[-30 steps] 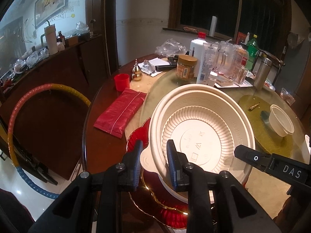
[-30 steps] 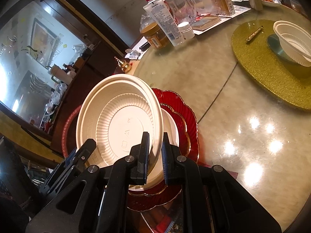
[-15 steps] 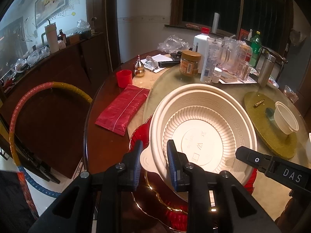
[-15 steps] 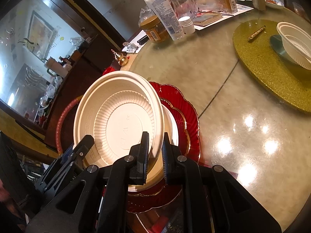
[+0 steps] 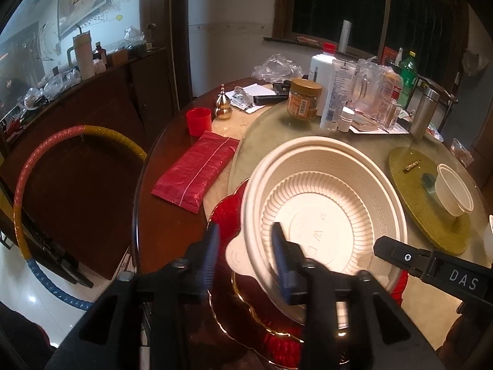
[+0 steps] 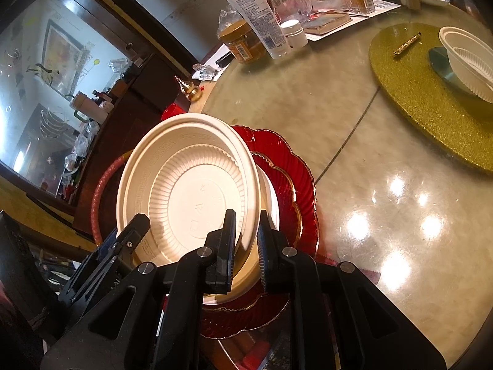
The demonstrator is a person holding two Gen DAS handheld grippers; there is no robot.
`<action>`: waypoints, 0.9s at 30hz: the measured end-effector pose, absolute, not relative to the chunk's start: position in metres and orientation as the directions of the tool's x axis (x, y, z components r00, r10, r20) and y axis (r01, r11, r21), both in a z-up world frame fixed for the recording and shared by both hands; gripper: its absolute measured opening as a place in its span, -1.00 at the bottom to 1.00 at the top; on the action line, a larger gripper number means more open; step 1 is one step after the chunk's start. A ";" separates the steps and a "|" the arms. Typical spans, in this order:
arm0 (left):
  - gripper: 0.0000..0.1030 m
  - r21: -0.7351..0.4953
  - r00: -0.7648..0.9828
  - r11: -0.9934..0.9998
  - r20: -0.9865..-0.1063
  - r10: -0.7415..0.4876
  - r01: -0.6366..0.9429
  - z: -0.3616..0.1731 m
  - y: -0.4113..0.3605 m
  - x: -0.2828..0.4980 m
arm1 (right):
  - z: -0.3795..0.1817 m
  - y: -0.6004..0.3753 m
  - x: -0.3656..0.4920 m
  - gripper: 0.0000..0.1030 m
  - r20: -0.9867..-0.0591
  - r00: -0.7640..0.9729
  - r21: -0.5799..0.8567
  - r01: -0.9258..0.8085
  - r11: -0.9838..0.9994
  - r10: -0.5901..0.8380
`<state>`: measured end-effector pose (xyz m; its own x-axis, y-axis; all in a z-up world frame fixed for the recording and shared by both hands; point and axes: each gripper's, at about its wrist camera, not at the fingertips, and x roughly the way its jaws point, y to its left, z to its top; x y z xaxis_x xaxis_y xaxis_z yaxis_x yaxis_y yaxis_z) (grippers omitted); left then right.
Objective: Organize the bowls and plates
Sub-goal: 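Open both tools and release the beige bowl on the red plates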
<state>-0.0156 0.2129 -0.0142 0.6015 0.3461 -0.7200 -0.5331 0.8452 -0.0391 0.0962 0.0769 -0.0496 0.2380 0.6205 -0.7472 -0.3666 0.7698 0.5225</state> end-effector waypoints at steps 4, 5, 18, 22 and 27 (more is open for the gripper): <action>0.55 -0.049 0.626 0.833 -0.684 0.374 -0.551 -0.009 0.214 -0.022 | -0.046 0.074 0.093 -0.36 -0.739 0.260 0.517 -0.371 0.771 0.621; 0.55 -0.048 0.631 0.830 -0.675 0.383 -0.556 -0.006 0.213 -0.023 | -0.044 0.074 0.092 -0.16 -0.735 0.263 0.519 -0.376 0.768 0.625; 0.55 -0.101 0.677 0.812 -0.616 0.403 -0.574 0.010 0.218 -0.035 | -0.030 0.070 0.087 -0.01 -0.709 0.305 0.511 -0.400 0.761 0.636; 0.60 -0.115 0.692 0.816 -0.604 0.396 -0.566 0.013 0.216 -0.036 | -0.024 0.063 0.085 -0.01 -0.694 0.319 0.520 -0.398 0.756 0.645; 0.61 -0.146 0.721 0.824 -0.582 0.375 -0.547 0.020 0.212 -0.039 | -0.013 0.048 0.082 0.19 -0.658 0.361 0.536 -0.391 0.748 0.660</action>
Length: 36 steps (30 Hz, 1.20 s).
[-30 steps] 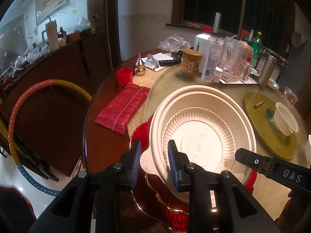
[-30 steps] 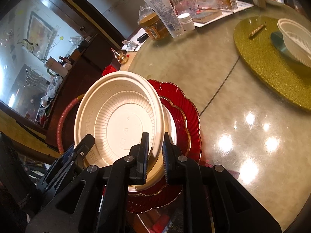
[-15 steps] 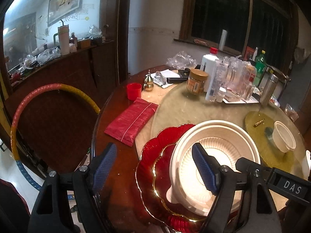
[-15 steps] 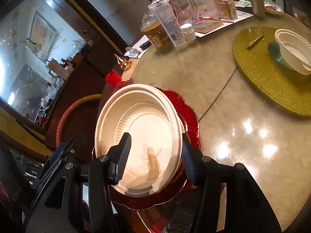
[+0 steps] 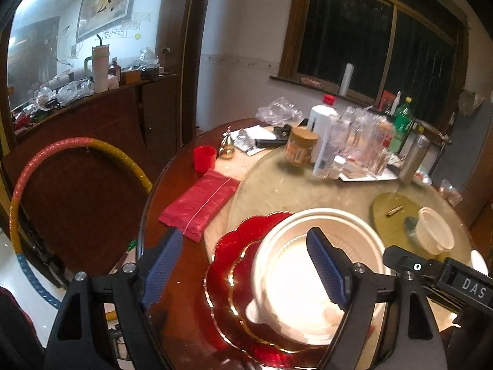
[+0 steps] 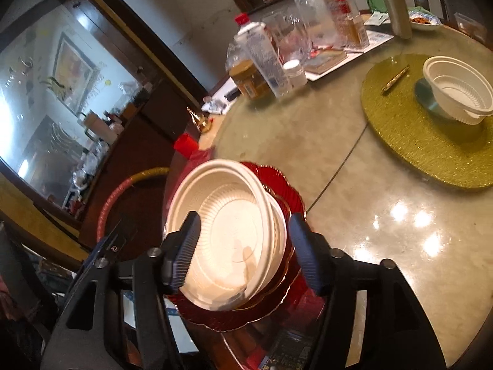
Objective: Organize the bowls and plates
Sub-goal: 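Open both tools and release the beige bowl on the red plates, then move both tools to the beige bowl on the gold mat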
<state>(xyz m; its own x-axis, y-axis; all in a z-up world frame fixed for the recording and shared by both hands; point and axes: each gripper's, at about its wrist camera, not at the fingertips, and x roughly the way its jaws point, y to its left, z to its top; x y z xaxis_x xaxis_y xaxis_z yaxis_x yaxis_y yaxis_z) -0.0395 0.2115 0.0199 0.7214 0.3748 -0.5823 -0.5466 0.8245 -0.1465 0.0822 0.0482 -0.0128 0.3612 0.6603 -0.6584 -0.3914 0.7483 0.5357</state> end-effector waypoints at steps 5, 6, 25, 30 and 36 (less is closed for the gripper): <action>0.69 -0.183 0.784 0.860 -0.531 0.322 -0.477 0.035 0.189 -0.036 | 0.002 -0.002 0.076 0.21 -0.562 0.466 0.595 -0.346 0.726 0.683; 0.70 -0.180 0.789 0.868 -0.530 0.311 -0.463 0.036 0.184 -0.034 | 0.003 -0.020 0.075 0.23 -0.540 0.498 0.614 -0.318 0.723 0.678; 0.99 -0.115 0.751 0.991 -0.660 -0.029 -0.064 0.020 0.013 0.095 | -0.042 -0.232 0.103 0.78 -0.565 0.694 0.691 0.103 0.715 0.446; 0.99 -0.157 0.680 0.983 -0.731 -0.054 -0.091 -0.004 0.000 0.142 | -0.051 -0.267 0.117 0.86 -0.543 0.742 0.707 0.150 0.691 0.394; 0.99 -0.207 0.633 0.971 -0.769 -0.087 -0.118 -0.026 -0.013 0.187 | -0.071 -0.277 0.130 0.91 -0.496 0.744 0.765 0.131 0.630 0.448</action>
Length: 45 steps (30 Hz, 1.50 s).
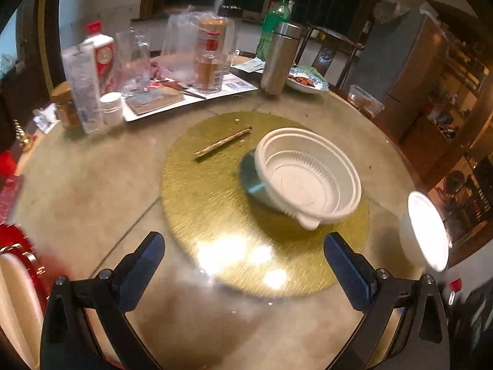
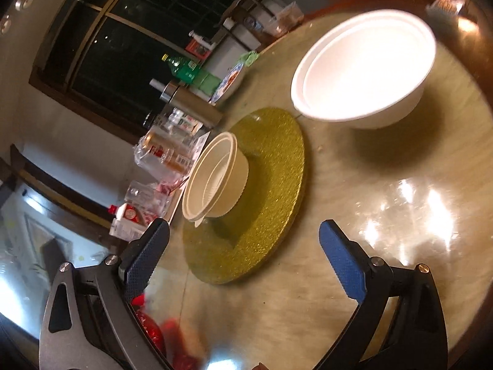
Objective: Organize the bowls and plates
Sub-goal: 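Move both tools to the beige bowl on the gold mat, then grasp the rim of the beige bowl on the gold mat with both tools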
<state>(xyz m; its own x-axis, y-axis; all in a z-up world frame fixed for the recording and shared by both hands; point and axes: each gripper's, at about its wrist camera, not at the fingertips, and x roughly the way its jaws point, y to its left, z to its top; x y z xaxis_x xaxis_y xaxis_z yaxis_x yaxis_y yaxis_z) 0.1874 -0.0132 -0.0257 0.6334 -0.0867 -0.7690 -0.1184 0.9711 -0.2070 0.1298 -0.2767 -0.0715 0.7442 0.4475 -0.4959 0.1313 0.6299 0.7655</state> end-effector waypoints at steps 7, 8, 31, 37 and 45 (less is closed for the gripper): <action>0.99 -0.231 0.635 0.966 -0.765 -0.108 -0.114 -0.025 -0.020 0.226 | -0.077 -0.283 0.128 0.91 -0.452 0.763 0.806 0.129 0.577 0.461; 0.99 -0.241 0.636 0.963 -0.764 -0.112 -0.120 -0.026 -0.018 0.231 | -0.080 -0.282 0.129 0.91 -0.452 0.755 0.813 0.130 0.567 0.475; 0.97 -0.328 0.631 0.935 -0.755 -0.175 -0.133 -0.055 0.008 0.262 | -0.071 -0.254 0.230 0.78 -0.552 0.645 0.802 0.235 0.549 0.529; 0.64 -0.339 0.619 0.934 -0.759 -0.202 -0.112 -0.061 0.006 0.267 | -0.084 -0.242 0.253 0.38 -0.592 0.627 0.777 0.278 0.565 0.505; -0.46 -0.322 0.615 0.945 -0.756 -0.224 -0.052 -0.063 -0.003 0.268 | -0.090 -0.235 0.262 -0.40 -0.644 0.620 0.716 0.285 0.637 0.447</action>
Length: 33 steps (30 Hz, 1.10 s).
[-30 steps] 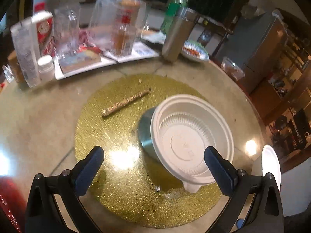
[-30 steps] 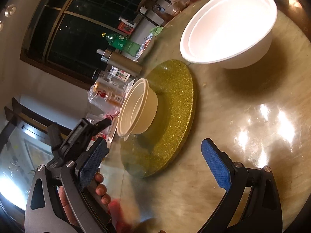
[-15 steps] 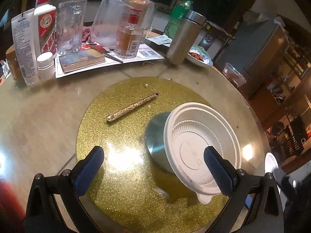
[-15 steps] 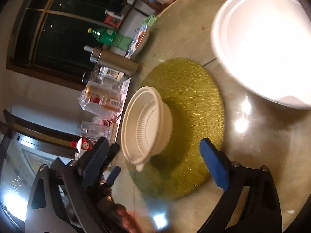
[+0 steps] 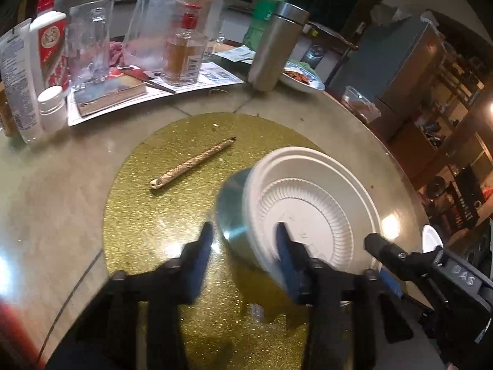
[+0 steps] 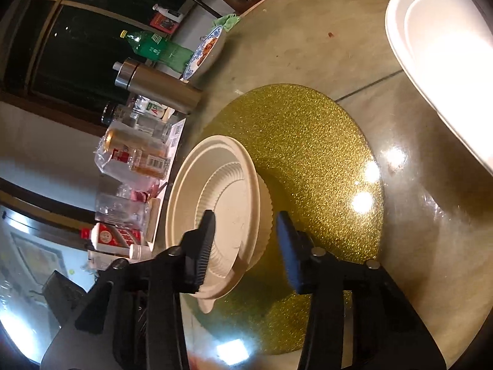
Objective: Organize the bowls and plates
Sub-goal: 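Grasp the rim of the beige bowl on the gold mat with both tools, then lift the beige bowl off the gold mat and carry it toward the red plates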
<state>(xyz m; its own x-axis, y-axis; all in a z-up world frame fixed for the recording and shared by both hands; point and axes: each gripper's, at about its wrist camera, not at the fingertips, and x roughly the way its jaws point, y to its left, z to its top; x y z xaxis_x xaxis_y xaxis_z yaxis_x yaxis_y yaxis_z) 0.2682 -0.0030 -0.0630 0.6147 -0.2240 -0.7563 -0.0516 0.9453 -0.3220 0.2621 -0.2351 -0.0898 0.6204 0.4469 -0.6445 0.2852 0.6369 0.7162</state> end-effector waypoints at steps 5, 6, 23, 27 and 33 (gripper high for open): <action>-0.74 -0.287 0.619 0.957 -0.757 -0.208 -0.030 -0.062 -0.009 0.266 | -0.092 -0.234 0.262 -0.65 -0.662 0.607 0.694 0.277 0.664 0.439; -0.74 -0.288 0.619 0.957 -0.757 -0.209 -0.029 -0.062 -0.009 0.266 | -0.092 -0.234 0.262 -0.69 -0.662 0.608 0.693 0.274 0.667 0.438; -0.76 -0.210 0.673 0.978 -0.725 -0.147 -0.013 -0.047 -0.018 0.251 | -0.084 -0.234 0.254 -0.74 -0.653 0.599 0.703 0.253 0.665 0.463; -0.76 -0.197 0.701 0.980 -0.701 -0.134 -0.009 -0.036 -0.021 0.245 | -0.077 -0.235 0.253 -0.79 -0.642 0.611 0.708 0.240 0.664 0.463; -0.75 -0.152 0.735 0.988 -0.670 -0.103 0.000 -0.021 -0.033 0.237 | -0.066 -0.240 0.251 -0.84 -0.619 0.637 0.718 0.222 0.660 0.459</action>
